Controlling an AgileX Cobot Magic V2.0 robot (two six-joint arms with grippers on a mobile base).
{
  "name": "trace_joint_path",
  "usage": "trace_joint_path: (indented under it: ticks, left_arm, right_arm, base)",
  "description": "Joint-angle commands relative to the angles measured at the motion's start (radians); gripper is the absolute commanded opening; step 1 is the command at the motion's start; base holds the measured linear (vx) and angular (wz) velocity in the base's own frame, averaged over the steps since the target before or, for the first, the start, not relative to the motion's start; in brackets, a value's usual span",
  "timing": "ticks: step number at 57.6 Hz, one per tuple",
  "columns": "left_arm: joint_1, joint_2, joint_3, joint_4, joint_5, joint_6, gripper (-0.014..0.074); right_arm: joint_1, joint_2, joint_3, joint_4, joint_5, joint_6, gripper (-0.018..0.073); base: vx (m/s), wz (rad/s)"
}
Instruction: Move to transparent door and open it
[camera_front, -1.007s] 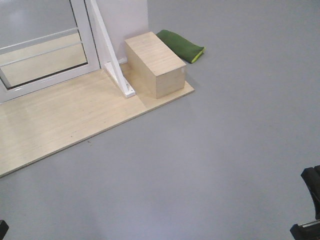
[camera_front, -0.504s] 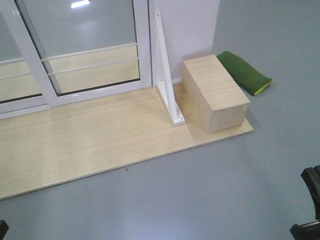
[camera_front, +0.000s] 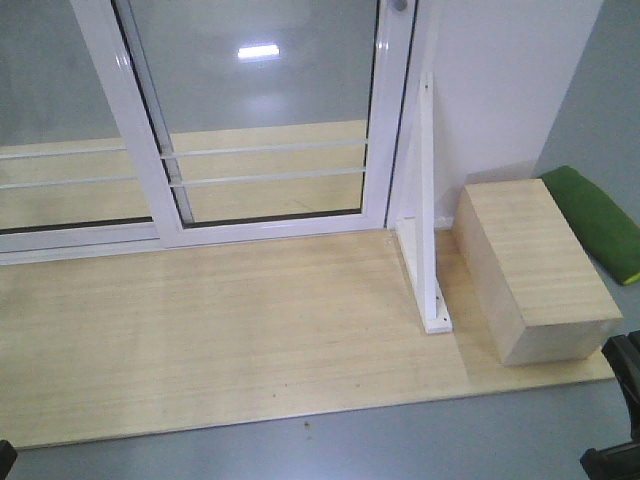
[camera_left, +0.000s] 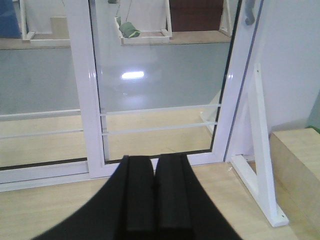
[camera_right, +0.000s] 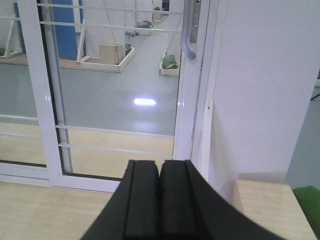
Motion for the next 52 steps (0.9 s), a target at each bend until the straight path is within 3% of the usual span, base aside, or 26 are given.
trace_joint_path:
  ticks: [1, 52]
  left_arm:
    - [0.000, -0.014, 0.028, -0.015, -0.080, -0.001, -0.0002]
    - [0.000, -0.014, 0.028, -0.015, -0.080, -0.001, -0.0002]
  right_arm:
    - [-0.007, -0.015, 0.014, -0.001, -0.080, -0.003, 0.0000]
    - [-0.007, -0.015, 0.014, -0.001, -0.083, -0.003, 0.0000]
  base:
    - [0.48, 0.25]
    - [0.40, 0.12]
